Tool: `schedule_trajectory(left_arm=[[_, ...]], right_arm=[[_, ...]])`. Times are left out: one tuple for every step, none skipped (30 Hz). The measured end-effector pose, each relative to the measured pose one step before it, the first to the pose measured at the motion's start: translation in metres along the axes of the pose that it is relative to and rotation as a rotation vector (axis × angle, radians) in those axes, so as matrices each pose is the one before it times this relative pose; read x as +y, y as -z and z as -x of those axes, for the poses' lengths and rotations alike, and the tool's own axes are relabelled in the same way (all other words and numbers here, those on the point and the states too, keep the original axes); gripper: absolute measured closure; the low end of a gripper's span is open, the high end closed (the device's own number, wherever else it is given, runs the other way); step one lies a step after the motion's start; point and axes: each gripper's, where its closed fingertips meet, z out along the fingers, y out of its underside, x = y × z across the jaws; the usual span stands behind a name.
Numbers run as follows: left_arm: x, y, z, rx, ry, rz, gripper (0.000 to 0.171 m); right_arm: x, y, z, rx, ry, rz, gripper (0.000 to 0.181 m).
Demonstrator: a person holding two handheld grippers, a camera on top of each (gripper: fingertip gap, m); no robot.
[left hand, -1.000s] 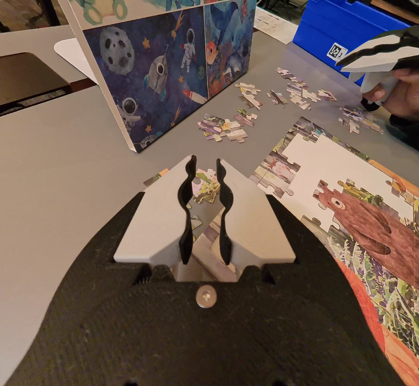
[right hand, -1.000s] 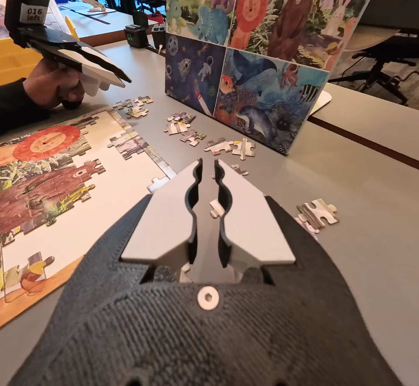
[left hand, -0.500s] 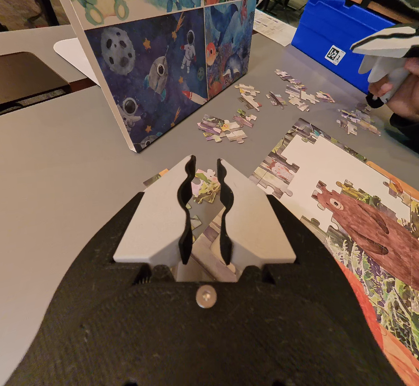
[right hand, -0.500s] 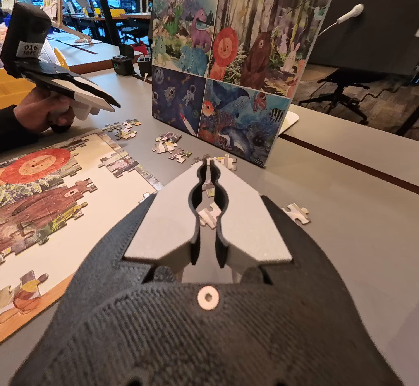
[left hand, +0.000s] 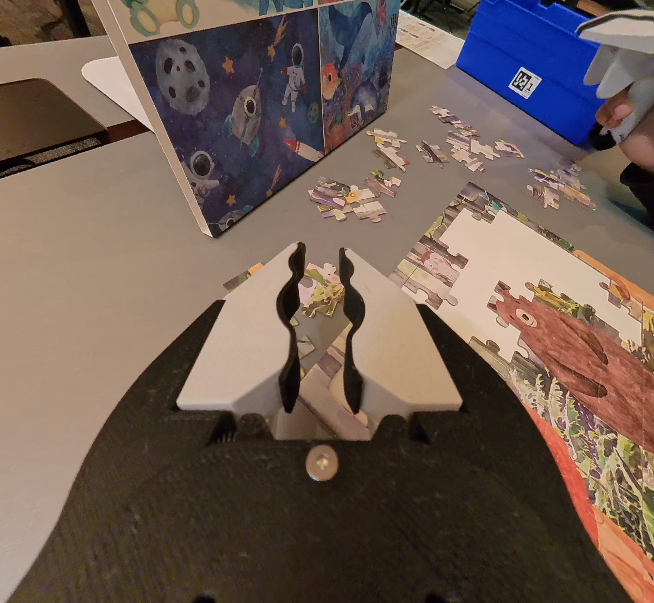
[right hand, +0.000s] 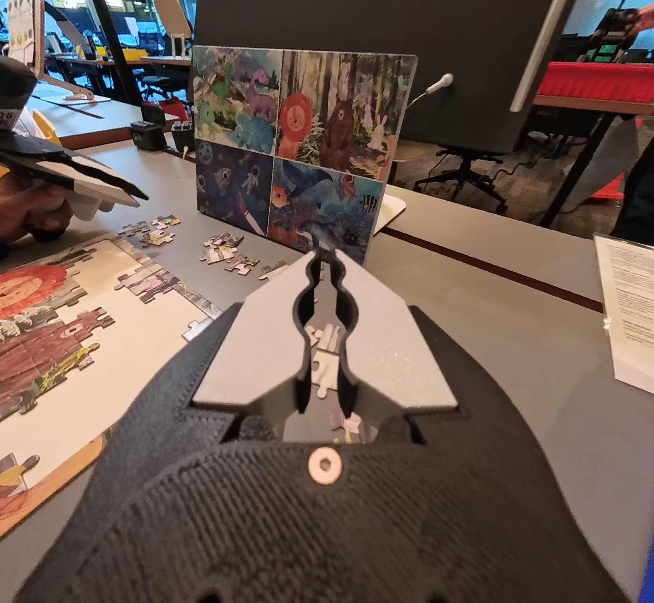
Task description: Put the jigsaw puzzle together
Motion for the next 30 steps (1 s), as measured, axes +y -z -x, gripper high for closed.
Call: schedule_trajectory(left_arm=[[0.00008,-0.00015,-0.00010,-0.0004,-0.0007,0.00090,0.155],[0.00008,-0.00005,-0.00004,-0.0007,-0.0009,0.00045,0.155],[0.00003,-0.00001,0.00005,-0.0008,-0.0010,0.00003,0.155],[-0.00003,0.00005,-0.00003,-0.0006,-0.0006,0.00022,0.155],[0.00011,-0.00009,-0.00003,-0.0001,-0.0001,0.00025,0.155],[-0.00009,0.00004,-0.00003,0.0000,0.0002,0.00000,0.155],[-0.00003,0.00011,0.00007,0.0002,0.0006,-0.00046,0.155],[-0.00011,0.00001,0.00000,0.0001,0.0006,-0.00089,0.155],[-0.00006,0.00010,0.00006,0.0003,0.0006,-0.00062,0.155],[0.00000,0.00006,-0.00003,0.0005,0.0006,-0.00013,0.155],[0.00009,-0.00008,0.00004,0.0002,0.0002,0.00034,0.155],[0.00003,-0.00005,-0.00003,-0.0002,-0.0002,0.00035,0.155],[-0.00005,0.00003,-0.00004,-0.0005,-0.0007,0.00008,0.155],[0.00006,-0.00003,0.00003,-0.0004,-0.0006,0.00052,0.155],[0.00008,-0.00009,-0.00010,-0.0001,-0.0004,0.00077,0.155],[0.00005,0.00002,0.00002,-0.0001,-0.0002,0.00035,0.155],[0.00000,0.00000,-0.00001,0.0001,0.0000,0.00000,0.155],[-0.00005,-0.00003,0.00002,-0.0001,0.0000,-0.00036,0.155],[0.00003,0.00012,-0.00003,0.0001,0.0001,-0.00020,0.155],[-0.00003,-0.00006,-0.00005,0.0006,0.0005,0.00006,0.155],[0.00013,0.00000,-0.00024,0.0019,0.0018,0.00046,0.155],[0.00013,-0.00016,-0.00011,0.0011,0.0007,0.00100,0.155],[0.00003,0.00001,0.00006,-0.0004,0.0000,0.00020,0.155],[-0.00001,0.00000,0.00005,-0.0002,-0.0003,-0.00005,0.155],[0.00000,0.00000,-0.00002,0.0001,0.0001,-0.00003,0.155],[-0.00003,0.00005,0.00005,0.0000,0.0002,-0.00034,0.155],[0.00000,0.00000,-0.00007,0.0003,0.0004,-0.00002,0.155],[-0.00006,-0.00001,0.00008,0.0002,0.0004,-0.00023,0.155],[-0.00014,0.00008,0.00004,0.0000,0.0002,-0.00047,0.155],[-0.00003,0.00005,0.00001,0.0002,0.0004,-0.00030,0.155]], right_arm=[[-0.00112,0.00109,-0.00128,0.0018,-0.0082,-0.0067,0.179],[-0.00115,0.00089,-0.00072,-0.0009,-0.0077,-0.0066,0.178],[-0.00111,0.00073,-0.00014,-0.0029,-0.0066,-0.0059,0.178],[-0.00098,0.00048,0.00015,-0.0033,-0.0049,-0.0047,0.178],[-0.00074,0.00034,0.00043,-0.0029,-0.0025,-0.0036,0.177],[-0.00068,0.00030,0.00060,-0.0026,0.0007,-0.0023,0.177],[-0.00068,0.00009,0.00089,-0.0030,0.0035,-0.0014,0.177],[-0.00102,0.00019,0.00203,-0.0097,0.0045,-0.0041,0.176],[-0.00155,0.00019,0.00243,-0.0133,0.0029,-0.0072,0.176],[-0.00129,0.00039,0.00143,-0.0072,0.0011,-0.0061,0.175],[-0.00073,0.00033,0.00023,-0.0005,0.0009,-0.0026,0.175],[-0.00021,0.00042,-0.00020,0.0010,0.0010,-0.0003,0.175],[-0.00015,0.00032,-0.00055,0.0011,-0.0003,0.0002,0.175],[-0.00017,0.00032,-0.00043,0.0006,-0.0021,-0.0007,0.174],[-0.00017,0.00027,-0.00053,-0.0001,-0.0033,-0.0014,0.174],[-0.00011,0.00023,-0.00024,-0.0006,-0.0033,-0.0009,0.174],[-0.00014,0.00027,-0.00032,0.0002,-0.0019,-0.0004,0.174],[-0.00008,0.00023,-0.00059,0.0019,-0.0003,0.0000,0.174],[-0.00009,0.00029,-0.00043,0.0018,0.0006,-0.0001,0.174],[-0.00003,0.00011,-0.00016,0.0004,0.0005,0.0005,0.174],[0.00007,0.00004,0.00029,-0.0027,-0.0009,0.0005,0.174],[0.00004,-0.00016,0.00078,-0.0060,-0.0031,-0.0003,0.174],[0.00010,-0.00052,0.00139,-0.0092,-0.0048,-0.0004,0.173],[0.00059,-0.00073,0.00174,-0.0115,-0.0045,0.0018,0.173],[0.00103,-0.00092,0.00192,-0.0112,-0.0030,0.0044,0.172],[0.00105,-0.00101,0.00200,-0.0115,0.0001,0.0053,0.172],[0.00102,-0.00103,0.00261,-0.0135,0.0032,0.0073,0.171],[0.00147,-0.00118,0.00307,-0.0162,0.0052,0.0115,0.170],[0.00170,-0.00116,0.00430,-0.0238,0.0079,0.0141,0.169],[0.00172,-0.00101,0.00555,-0.0315,0.0108,0.0166,0.169]])
